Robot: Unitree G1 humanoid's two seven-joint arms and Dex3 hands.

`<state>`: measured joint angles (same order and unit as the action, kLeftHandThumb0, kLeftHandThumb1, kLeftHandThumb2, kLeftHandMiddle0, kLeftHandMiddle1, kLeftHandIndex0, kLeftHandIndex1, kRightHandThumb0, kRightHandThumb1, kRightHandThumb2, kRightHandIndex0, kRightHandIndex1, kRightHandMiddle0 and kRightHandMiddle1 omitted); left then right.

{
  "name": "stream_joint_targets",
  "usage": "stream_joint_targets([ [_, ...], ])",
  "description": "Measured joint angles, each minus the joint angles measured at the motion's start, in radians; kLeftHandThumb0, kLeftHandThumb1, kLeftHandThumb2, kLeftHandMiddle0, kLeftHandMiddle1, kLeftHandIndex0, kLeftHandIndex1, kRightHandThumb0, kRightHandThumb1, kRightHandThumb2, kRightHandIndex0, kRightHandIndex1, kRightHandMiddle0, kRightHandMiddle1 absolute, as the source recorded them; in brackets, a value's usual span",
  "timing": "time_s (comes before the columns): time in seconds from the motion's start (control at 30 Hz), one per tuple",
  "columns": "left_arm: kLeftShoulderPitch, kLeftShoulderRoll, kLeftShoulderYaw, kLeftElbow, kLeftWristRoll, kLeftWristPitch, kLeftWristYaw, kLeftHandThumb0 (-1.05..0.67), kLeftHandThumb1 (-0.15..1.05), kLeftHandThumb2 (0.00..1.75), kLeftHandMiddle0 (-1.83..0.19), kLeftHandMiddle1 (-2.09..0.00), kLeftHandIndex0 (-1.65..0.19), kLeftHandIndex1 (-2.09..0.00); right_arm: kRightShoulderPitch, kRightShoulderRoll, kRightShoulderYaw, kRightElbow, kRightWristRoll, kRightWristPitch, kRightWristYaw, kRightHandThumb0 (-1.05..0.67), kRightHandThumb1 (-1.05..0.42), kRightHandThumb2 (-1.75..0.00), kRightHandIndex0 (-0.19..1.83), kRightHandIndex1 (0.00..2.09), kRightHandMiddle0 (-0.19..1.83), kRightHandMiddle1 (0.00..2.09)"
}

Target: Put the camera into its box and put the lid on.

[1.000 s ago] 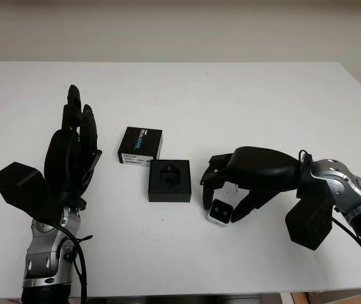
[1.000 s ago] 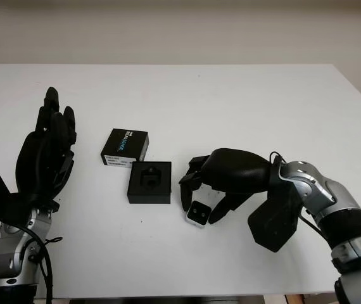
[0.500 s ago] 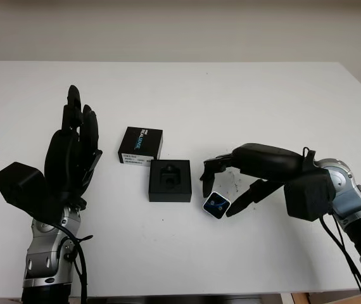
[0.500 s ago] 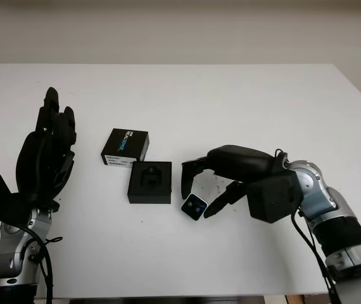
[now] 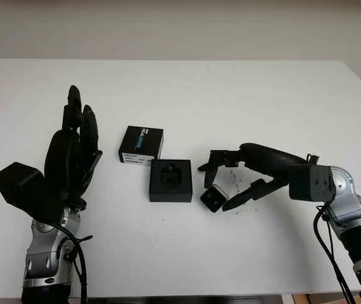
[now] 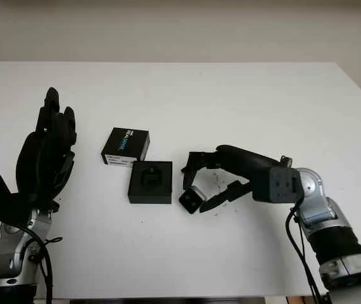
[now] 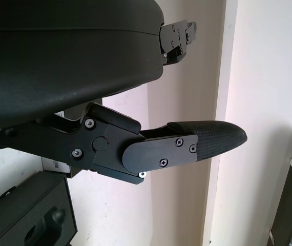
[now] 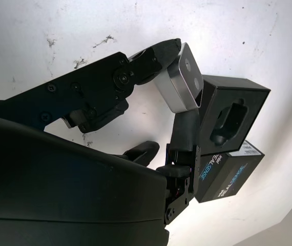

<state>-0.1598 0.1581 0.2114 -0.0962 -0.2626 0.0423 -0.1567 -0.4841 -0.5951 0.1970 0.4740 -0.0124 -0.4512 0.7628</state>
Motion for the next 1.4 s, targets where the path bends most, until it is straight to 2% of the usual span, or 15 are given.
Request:
stream_joint_targets([
  [0.37,0.006,0.011,0.006,-0.007,-0.002,0.009,-0.007,-0.76,1.05,0.57,0.19,0.0,0.19,0.0,0.019,0.028,-0.096,-0.066,0.044,0.105,-0.058,-0.44,-1.03,-0.06,0.23,0.25,0.32,1.65],
  [0.7,0.006,0.011,0.007,-0.007,-0.003,0.009,-0.01,-0.77,1.05,0.56,0.19,0.0,0.19,0.0,0.033,0.128,-0.17,-0.115,0.151,0.252,-0.107,-0.37,-1.01,-0.06,0.13,0.21,0.24,1.71],
  [1.17,0.006,0.011,0.006,-0.007,-0.003,0.009,-0.012,-0.77,1.05,0.55,0.19,0.0,0.19,0.0,0.069,0.337,-0.163,-0.171,0.204,0.447,-0.207,-0.36,-1.02,-0.06,0.09,0.17,0.22,1.8],
  [1.4,0.006,0.011,0.006,-0.007,0.0,0.009,-0.009,-0.78,1.05,0.56,0.19,0.0,0.19,0.0,0.105,0.385,-0.13,-0.191,0.208,0.515,-0.207,-0.36,-1.03,-0.06,0.08,0.15,0.21,1.78],
])
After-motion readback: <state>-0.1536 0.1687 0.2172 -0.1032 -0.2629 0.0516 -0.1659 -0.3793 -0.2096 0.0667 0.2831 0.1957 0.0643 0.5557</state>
